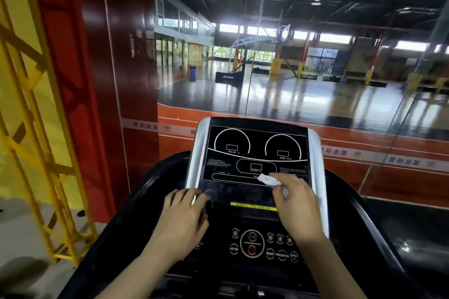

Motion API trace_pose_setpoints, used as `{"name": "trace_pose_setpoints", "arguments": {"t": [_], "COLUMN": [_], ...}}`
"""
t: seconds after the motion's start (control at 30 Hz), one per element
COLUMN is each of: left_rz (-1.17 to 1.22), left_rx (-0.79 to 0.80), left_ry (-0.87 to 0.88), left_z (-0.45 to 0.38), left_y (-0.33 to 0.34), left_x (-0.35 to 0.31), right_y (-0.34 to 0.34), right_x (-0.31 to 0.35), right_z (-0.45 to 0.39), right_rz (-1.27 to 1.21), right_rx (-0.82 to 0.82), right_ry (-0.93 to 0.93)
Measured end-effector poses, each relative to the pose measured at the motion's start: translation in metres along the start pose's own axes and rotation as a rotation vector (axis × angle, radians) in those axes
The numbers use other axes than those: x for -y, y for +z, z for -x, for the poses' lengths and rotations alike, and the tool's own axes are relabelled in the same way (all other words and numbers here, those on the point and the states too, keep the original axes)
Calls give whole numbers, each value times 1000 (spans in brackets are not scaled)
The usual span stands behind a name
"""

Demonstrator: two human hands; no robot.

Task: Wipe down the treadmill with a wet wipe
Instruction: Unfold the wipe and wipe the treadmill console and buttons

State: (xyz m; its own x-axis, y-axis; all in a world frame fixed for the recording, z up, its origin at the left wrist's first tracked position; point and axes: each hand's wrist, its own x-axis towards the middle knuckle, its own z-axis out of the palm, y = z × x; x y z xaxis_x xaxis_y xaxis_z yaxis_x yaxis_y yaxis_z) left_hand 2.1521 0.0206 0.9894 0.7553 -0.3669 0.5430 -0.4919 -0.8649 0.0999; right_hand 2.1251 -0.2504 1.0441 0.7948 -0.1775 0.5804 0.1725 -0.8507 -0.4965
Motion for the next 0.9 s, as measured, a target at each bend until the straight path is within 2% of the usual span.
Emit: {"name": "trace_pose_setpoints", "arguments": {"t": [0.13,0.3,0.43,0.5,0.57,0.7,0.9], "left_rz": [32,11,35,28,-28,-82,-63], "left_rx": [27,30,10,19,39,32,-22], "left_ry": [-11,-45,-128,-150,-144,-146,-128], "left_z": [-46,-98,-127,-134,-134,-129,-126], "left_y": [24,52,71,83,97,113,118], "left_x": [16,27,37,43,48,49,53], "right_y": [26,31,38,48,63,110,198], "right_x": [-19,-18,-21,-35,-55,-75,17], "right_z": [-49,-124,-182,-211,-229,-225,-221], "right_rz": [27,120,209,252,282,216,65], "right_rx": [-20,-219,-377,-403,-387,-301,-95], "right_ry": [-27,-113,-338,-408,-375,-194,-403]}}
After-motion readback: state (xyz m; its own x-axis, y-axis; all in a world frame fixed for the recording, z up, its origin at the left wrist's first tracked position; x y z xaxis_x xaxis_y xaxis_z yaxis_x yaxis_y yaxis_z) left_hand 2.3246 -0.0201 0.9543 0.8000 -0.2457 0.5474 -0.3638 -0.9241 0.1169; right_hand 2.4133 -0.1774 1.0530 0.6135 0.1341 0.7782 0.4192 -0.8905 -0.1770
